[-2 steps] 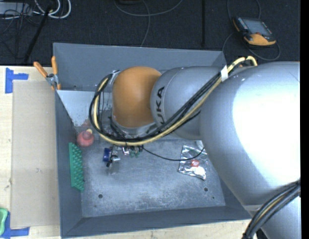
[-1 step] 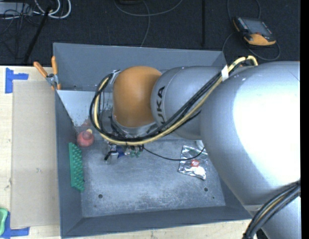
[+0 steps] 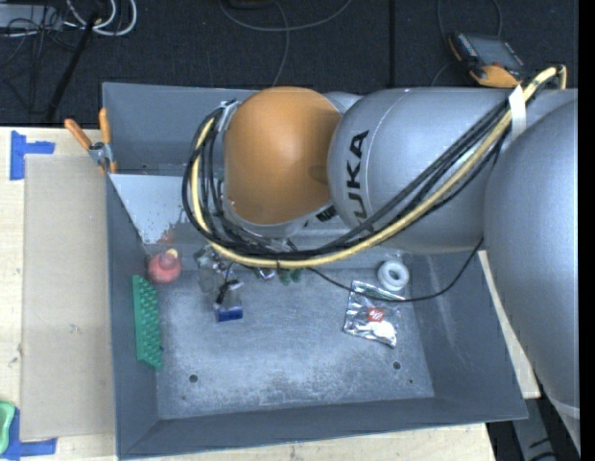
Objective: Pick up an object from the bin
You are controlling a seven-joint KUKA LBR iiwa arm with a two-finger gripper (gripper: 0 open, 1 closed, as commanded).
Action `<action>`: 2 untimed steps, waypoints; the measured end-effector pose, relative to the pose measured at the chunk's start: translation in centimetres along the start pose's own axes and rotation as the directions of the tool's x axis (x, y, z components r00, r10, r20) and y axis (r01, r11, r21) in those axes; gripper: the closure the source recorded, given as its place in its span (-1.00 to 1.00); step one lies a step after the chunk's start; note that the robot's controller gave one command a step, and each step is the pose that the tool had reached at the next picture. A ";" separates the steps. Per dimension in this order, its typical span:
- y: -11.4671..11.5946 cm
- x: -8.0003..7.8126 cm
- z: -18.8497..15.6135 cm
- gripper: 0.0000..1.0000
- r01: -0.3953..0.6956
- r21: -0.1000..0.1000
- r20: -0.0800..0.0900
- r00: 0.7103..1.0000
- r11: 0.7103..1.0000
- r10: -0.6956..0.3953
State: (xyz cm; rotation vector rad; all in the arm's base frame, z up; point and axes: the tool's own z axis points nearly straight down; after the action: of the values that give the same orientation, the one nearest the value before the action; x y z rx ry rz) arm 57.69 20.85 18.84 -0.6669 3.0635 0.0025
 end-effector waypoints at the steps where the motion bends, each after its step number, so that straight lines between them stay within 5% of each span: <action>1: 0.5 -3.5 5.6 1.00 0.391 -0.004 -0.006 0.920 0.920 -0.391; 2: -5.6 -0.4 -11.9 1.00 0.571 0.004 0.002 0.821 0.821 -0.571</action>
Offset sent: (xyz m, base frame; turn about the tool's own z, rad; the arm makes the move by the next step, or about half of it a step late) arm 0.0308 0.0180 -0.0534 -0.4015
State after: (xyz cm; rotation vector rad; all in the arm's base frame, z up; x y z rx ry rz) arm 60.30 15.91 30.69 -1.5514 2.7198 -0.0046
